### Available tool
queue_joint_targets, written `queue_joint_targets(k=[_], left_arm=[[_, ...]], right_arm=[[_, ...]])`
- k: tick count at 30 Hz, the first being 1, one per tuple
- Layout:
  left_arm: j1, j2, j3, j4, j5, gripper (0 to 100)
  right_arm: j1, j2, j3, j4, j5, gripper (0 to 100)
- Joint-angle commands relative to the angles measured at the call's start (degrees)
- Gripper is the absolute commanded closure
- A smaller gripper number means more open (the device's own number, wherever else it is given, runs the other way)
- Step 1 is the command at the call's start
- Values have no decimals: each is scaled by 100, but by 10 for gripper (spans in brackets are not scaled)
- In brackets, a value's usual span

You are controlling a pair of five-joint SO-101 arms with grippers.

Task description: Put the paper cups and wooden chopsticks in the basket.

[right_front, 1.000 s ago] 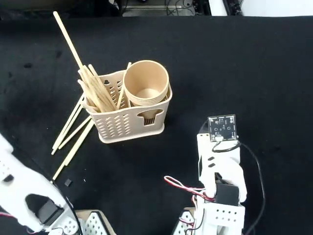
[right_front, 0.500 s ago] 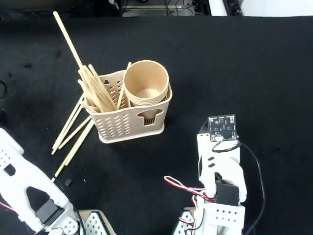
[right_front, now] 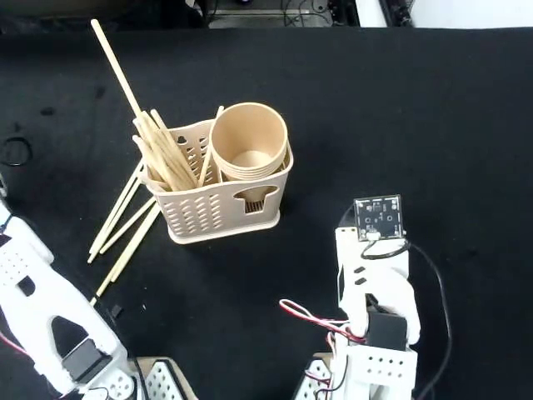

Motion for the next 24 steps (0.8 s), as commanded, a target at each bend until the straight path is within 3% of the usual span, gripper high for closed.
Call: queue_joint_targets(k=[1,7,17,24], left_arm=[[-40,9,66,404,167,970],[31,-273,971,413,519,971],[602,-2875,5446,334,501,970],[620,-4870,8215,-949,501,970]], right_arm=[[-62,-374,-31,9,53,977],[-62,-374,-31,0,53,977],[-62,-374,-31,0,53,977],[-62,-374,-31,0,53,977]])
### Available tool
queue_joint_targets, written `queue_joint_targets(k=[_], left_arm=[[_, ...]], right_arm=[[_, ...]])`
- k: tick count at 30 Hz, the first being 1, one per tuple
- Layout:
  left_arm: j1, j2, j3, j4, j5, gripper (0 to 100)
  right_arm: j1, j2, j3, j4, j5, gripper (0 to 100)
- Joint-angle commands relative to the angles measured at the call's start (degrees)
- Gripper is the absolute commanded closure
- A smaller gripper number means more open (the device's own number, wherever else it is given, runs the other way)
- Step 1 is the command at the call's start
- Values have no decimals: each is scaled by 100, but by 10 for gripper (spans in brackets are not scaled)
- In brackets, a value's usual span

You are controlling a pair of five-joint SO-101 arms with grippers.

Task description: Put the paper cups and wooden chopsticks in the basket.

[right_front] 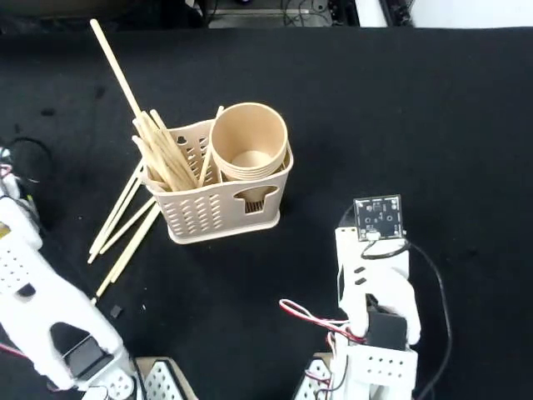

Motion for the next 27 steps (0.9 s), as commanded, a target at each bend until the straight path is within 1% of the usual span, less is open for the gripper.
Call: queue_joint_targets(k=[1,5,7,14,16,19,21,24,27], left_arm=[[136,-1468,2070,-879,35,970],[251,-2778,3679,-1908,35,970],[338,-3349,4312,-2268,26,970],[400,-4844,5771,-3165,26,966],[400,-5099,5921,-3314,26,938],[409,-5310,5912,-3543,26,827],[409,-5310,5754,-3596,26,770],[409,-5169,5341,-3587,35,737],[400,-4818,4734,-3420,44,731]], right_arm=[[-62,-374,-31,0,53,977],[-62,-374,-31,9,53,977],[-62,-374,-31,9,53,977],[-62,-374,-31,9,53,977],[-62,-374,-31,9,53,977],[-62,-374,-31,9,53,977],[-62,-374,-31,9,53,977],[-62,-374,-31,9,53,977],[-62,-374,-31,9,53,977]])
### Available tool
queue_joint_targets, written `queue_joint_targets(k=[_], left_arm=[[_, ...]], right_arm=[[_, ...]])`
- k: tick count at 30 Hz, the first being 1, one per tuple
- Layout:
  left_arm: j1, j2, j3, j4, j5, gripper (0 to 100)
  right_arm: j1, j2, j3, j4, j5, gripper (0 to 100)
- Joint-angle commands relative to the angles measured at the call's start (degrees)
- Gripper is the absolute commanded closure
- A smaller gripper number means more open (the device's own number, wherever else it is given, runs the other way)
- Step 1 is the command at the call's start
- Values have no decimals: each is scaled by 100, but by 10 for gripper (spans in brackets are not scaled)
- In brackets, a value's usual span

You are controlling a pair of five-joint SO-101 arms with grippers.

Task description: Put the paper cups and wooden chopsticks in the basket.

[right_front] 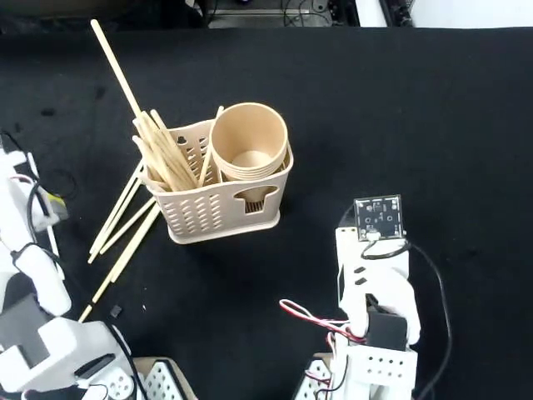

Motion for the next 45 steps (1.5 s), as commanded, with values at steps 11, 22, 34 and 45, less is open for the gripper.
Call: queue_joint_targets(k=[11,22,34,45], left_arm=[[57,3771,-4919,1626,88,737],[154,6699,-9182,3464,88,893],[251,7376,-10044,4246,457,972],[497,3736,-5798,3877,615,970]], right_arm=[[-62,-374,-31,9,53,977],[-62,-374,-31,9,53,977],[-62,-374,-31,9,53,977],[-62,-374,-31,9,53,977]])
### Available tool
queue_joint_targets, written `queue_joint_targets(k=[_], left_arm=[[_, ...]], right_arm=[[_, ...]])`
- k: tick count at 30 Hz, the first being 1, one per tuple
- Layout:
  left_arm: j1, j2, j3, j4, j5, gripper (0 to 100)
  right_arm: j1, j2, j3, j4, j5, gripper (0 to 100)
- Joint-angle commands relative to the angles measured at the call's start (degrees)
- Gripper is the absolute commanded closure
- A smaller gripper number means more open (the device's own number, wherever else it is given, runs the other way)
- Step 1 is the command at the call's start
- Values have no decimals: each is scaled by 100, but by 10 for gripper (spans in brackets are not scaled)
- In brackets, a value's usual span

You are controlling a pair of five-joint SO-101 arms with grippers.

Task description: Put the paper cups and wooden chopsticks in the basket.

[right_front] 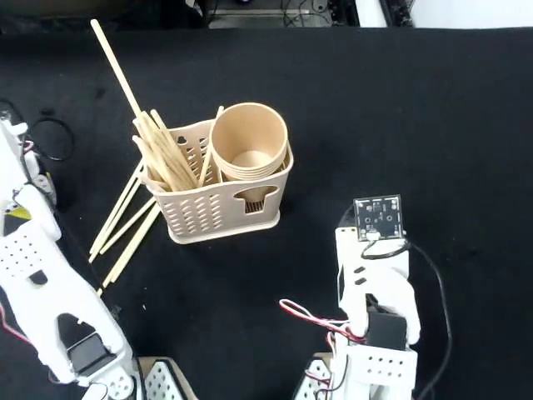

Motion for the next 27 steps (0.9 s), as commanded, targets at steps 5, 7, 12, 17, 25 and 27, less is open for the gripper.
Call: queue_joint_targets(k=[5,7,12,17,25,27], left_arm=[[207,-3367,3345,-1231,26,970],[233,-4132,4110,-1644,18,970],[488,-6154,5481,-2251,26,970],[954,-8079,5807,-2268,70,971],[2044,-10558,5587,-4070,1090,971],[2211,-11033,5701,-4879,1266,971]], right_arm=[[-62,-374,-31,9,53,977],[-62,-374,-31,9,53,977],[-62,-374,-31,9,53,977],[-62,-374,-31,9,53,977],[-62,-374,-31,9,53,977],[-62,-374,-31,9,53,977]])
